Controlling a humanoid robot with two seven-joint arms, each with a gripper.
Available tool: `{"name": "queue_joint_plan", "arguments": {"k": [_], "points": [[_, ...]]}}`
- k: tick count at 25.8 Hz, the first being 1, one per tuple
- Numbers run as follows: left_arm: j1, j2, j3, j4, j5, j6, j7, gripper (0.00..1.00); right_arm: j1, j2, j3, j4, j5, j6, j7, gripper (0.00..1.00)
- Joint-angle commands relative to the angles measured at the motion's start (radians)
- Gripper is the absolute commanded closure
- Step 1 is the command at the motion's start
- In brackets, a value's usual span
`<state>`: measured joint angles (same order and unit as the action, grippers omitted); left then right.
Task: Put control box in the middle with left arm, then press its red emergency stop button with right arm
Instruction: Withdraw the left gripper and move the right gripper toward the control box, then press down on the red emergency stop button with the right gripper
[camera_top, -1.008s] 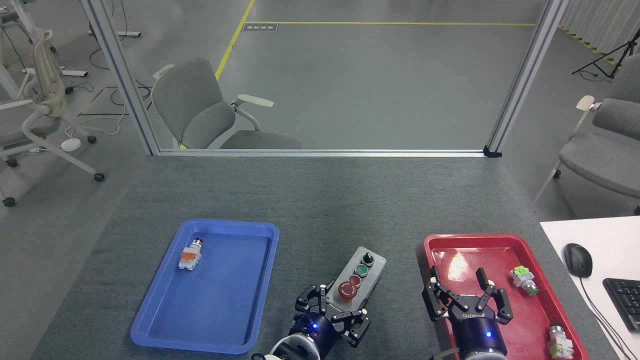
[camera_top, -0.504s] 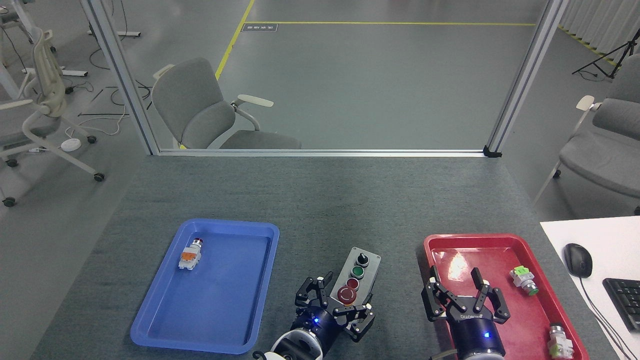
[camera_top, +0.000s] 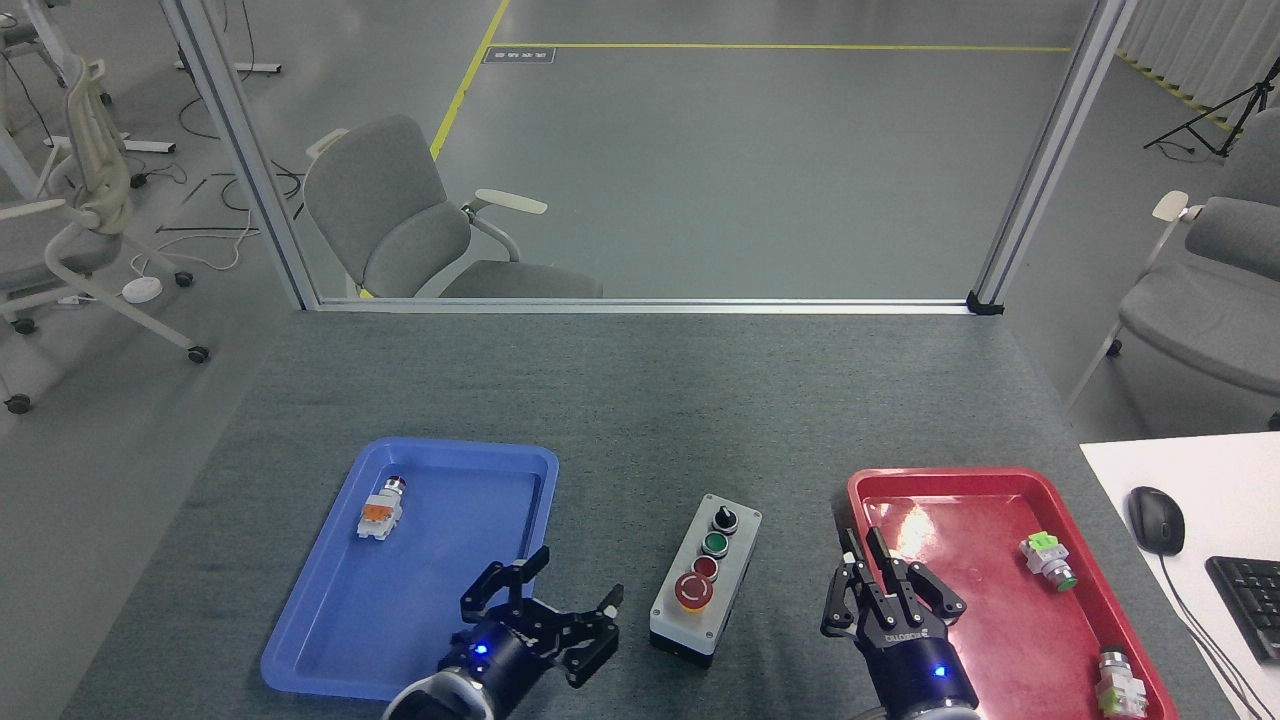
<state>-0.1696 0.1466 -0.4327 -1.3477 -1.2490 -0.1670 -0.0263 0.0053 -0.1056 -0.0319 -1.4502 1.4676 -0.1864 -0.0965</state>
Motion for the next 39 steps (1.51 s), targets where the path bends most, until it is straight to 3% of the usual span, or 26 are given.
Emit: {"name": "queue_joint_plan", "arguments": {"k": [1,5,8,12,16,25,29,39], "points": [[0.028,0.074,0.144,-0.019,0.080,-0.068,0.006,0.01,0.001,-0.002,0.041,0.001,0.002,-0.002,0.000,1.00],[0.039,0.071,0.371,-0.013,0.082,-0.134,0.014,0.01,-0.002,-0.003,0.098,0.001,0.014,-0.002,0.012,1.00],[0.070,0.067,0.457,-0.018,0.075,-0.135,0.060,0.01,-0.005,0.001,0.133,-0.001,0.037,-0.001,0.015,1.00],[0.105,0.062,0.485,-0.022,0.080,-0.103,0.144,0.01,-0.011,0.007,0.164,-0.001,0.051,-0.001,0.026,1.00],[0.108,0.042,0.511,-0.028,0.080,-0.054,0.140,0.01,-0.010,0.007,0.214,-0.001,0.051,-0.001,0.037,1.00],[0.110,0.042,0.512,-0.044,0.079,-0.054,0.140,0.01,-0.010,0.018,0.296,0.002,0.063,0.015,0.038,1.00],[0.110,0.042,0.511,-0.050,0.066,-0.040,0.140,0.01,-0.011,0.035,0.302,0.017,0.106,0.015,0.038,1.00],[0.111,0.042,0.505,-0.070,-0.010,0.035,0.149,0.01,-0.015,0.047,0.302,0.097,0.112,0.065,0.058,1.00]]}}
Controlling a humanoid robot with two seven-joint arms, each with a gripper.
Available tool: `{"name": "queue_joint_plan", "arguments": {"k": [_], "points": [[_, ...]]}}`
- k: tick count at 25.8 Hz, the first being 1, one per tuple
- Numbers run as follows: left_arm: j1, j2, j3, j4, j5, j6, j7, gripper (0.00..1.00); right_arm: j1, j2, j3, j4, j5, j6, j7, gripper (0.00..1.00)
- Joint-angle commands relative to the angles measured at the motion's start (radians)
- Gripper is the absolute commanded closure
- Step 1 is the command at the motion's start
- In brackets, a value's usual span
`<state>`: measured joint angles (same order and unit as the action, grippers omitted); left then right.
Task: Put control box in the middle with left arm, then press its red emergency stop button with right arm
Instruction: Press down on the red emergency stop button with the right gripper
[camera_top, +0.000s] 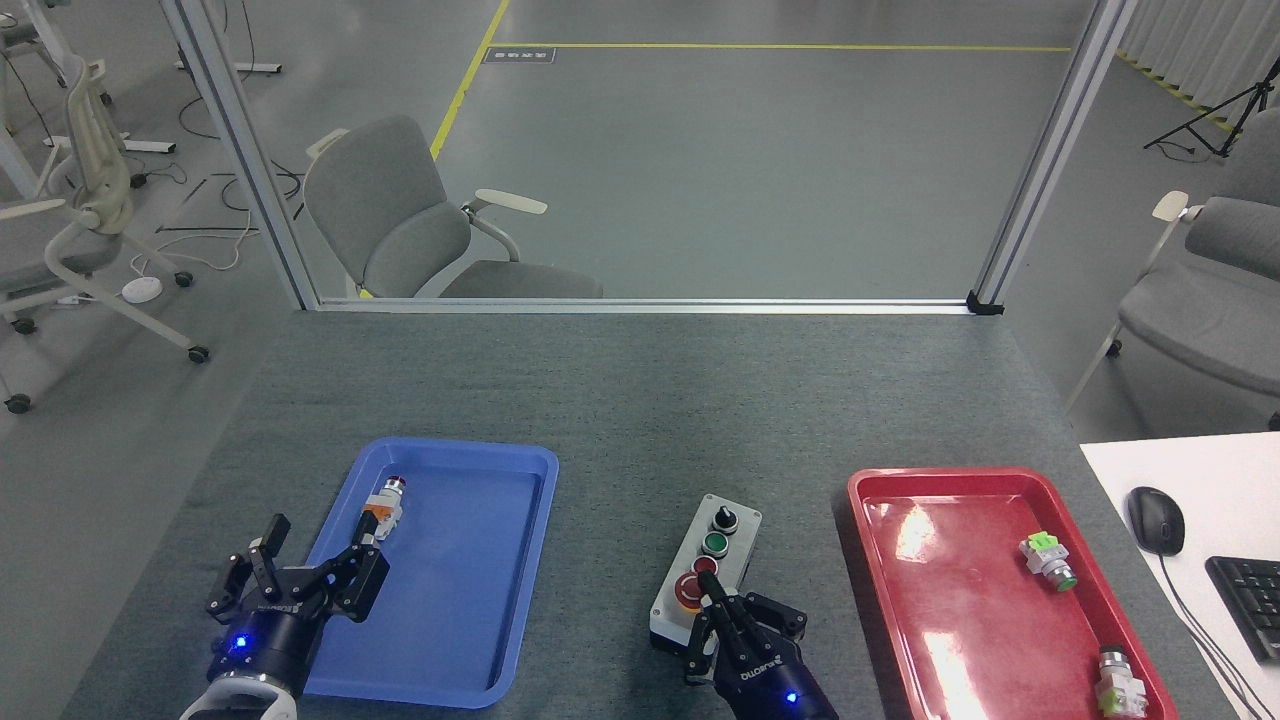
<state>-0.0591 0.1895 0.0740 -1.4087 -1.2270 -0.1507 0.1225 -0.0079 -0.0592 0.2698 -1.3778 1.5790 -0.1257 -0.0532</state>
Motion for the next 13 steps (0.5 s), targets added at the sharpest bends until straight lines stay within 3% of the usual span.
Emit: {"name": "queue_joint_plan", "arguments": {"k": [1,13], "points": [[0.002,-0.001,-0.003,-0.009,-0.034,0.022,0.000,0.01,-0.001,0.001,0.000,0.031,0.001,0.005,0.021,1.00],[0.058,-0.010,-0.003,-0.016,-0.028,0.011,0.005,0.01,-0.004,0.004,-0.006,0.036,-0.011,-0.006,0.013,1.00]]}}
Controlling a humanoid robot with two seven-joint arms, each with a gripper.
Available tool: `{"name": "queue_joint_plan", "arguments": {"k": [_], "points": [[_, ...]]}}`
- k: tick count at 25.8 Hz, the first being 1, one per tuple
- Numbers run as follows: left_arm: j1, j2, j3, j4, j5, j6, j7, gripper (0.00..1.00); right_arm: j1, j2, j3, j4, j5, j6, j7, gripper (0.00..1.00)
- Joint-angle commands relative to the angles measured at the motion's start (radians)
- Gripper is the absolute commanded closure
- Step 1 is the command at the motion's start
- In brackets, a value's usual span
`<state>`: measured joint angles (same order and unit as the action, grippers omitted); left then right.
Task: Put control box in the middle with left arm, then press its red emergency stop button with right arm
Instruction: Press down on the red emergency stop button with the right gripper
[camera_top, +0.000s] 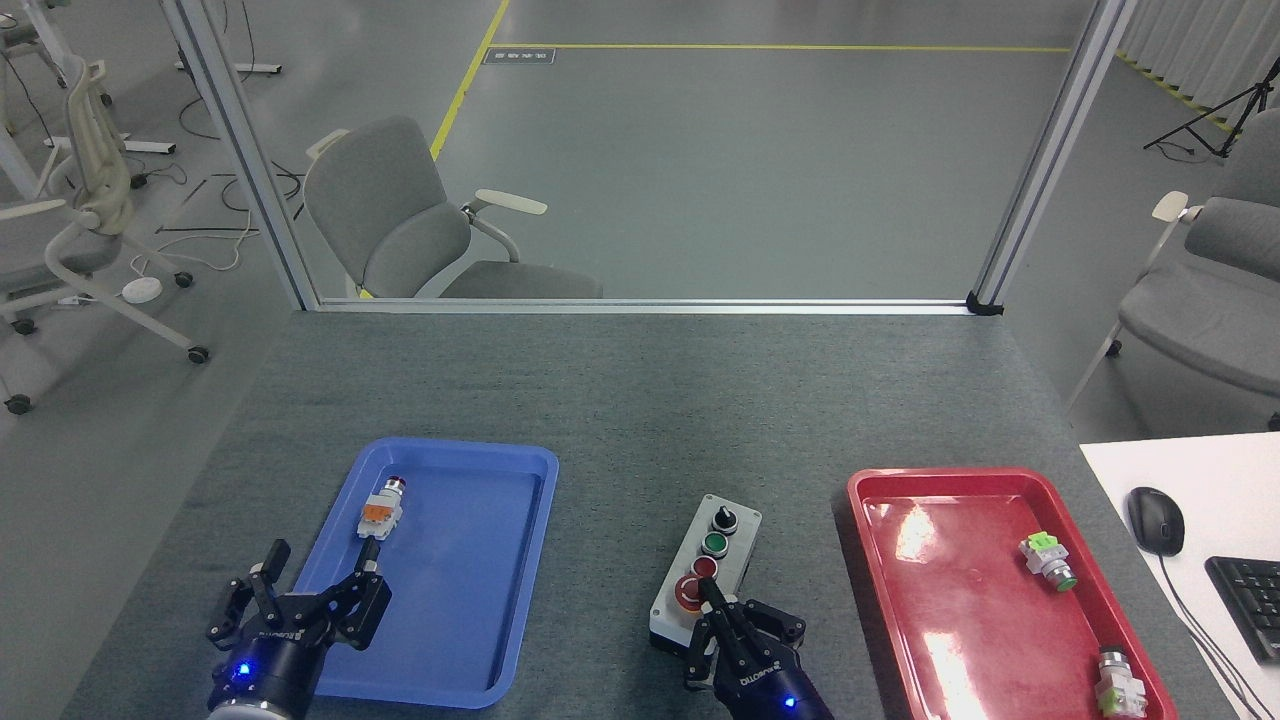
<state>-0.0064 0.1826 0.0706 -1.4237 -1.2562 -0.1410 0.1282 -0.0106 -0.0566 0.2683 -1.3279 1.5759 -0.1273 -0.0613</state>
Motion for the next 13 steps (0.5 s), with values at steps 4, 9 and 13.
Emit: {"name": "queue_joint_plan", "arguments": {"k": [4,9,13], "points": [[0.005,-0.006,0.001,-0.011,0.001,0.001,-0.001,0.01,-0.043,0.037,-0.018,-0.051,-0.042,0.000,0.017,1.00],[0.005,-0.006,0.001,-0.017,0.001,0.001,-0.002,0.01,-0.074,0.043,-0.066,-0.108,-0.129,0.006,0.026,0.60],[0.005,-0.006,0.003,-0.024,0.001,0.001,-0.004,0.01,-0.072,0.043,-0.144,-0.114,-0.132,-0.003,0.018,0.02]]}}
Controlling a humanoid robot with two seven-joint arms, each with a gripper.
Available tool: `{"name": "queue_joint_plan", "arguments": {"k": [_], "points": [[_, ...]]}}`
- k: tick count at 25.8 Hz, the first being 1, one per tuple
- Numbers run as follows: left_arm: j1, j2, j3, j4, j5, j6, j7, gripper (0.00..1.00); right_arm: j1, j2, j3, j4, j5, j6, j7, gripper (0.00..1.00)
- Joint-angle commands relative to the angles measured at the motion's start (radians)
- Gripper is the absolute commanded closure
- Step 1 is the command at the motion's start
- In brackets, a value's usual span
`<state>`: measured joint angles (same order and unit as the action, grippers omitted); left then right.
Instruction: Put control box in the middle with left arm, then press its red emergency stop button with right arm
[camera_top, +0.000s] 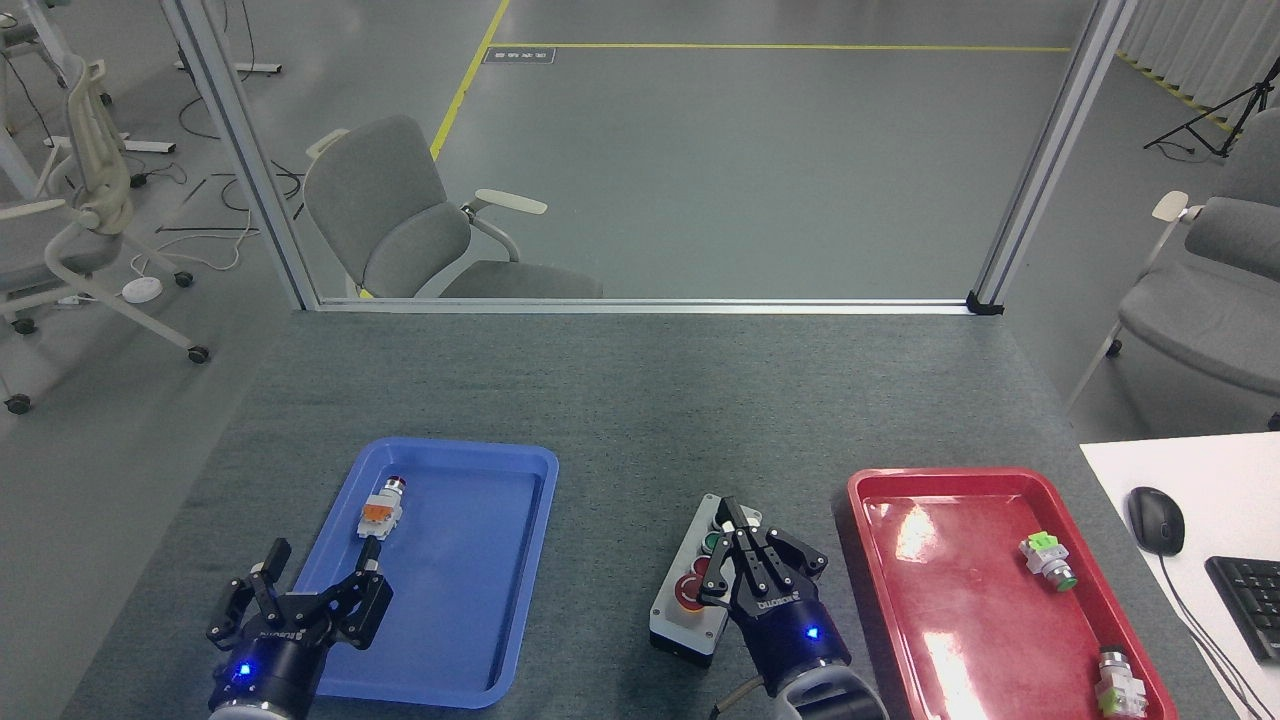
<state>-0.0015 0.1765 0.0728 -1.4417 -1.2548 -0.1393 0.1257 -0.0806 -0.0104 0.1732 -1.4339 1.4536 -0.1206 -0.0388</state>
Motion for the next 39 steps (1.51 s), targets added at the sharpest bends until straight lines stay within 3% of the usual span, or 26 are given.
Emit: {"name": "queue_joint_plan", "arguments": {"k": [1,6,13,18,23,31,39], "points": [[0.000,0.000,0.001,-0.008,0.000,0.000,-0.001,0.01,-0.001,-0.013,-0.060,-0.008,-0.010,-0.013,-0.004,0.02],[-0.002,0.000,0.001,-0.014,0.000,0.000,-0.006,0.01,0.013,-0.042,-0.172,-0.008,-0.010,-0.033,-0.006,0.02],[-0.015,0.000,0.007,-0.051,0.003,0.006,-0.018,0.01,0.050,-0.091,-0.377,0.006,-0.010,-0.172,-0.024,0.02],[-0.011,0.005,0.012,-0.063,0.006,0.007,-0.018,0.01,0.108,-0.131,-0.388,0.010,-0.007,-0.163,-0.131,0.02],[0.000,-0.003,-0.001,-0.062,0.011,0.001,-0.015,0.01,0.117,-0.123,-0.388,0.010,-0.009,-0.129,-0.130,0.02],[0.038,-0.089,-0.001,-0.046,0.011,0.003,-0.027,0.01,0.125,-0.131,-0.377,0.009,-0.009,-0.123,-0.141,0.02],[0.035,-0.095,-0.001,-0.034,0.011,0.000,-0.024,0.01,0.128,-0.134,-0.371,-0.002,-0.010,-0.120,-0.138,0.02]]}}
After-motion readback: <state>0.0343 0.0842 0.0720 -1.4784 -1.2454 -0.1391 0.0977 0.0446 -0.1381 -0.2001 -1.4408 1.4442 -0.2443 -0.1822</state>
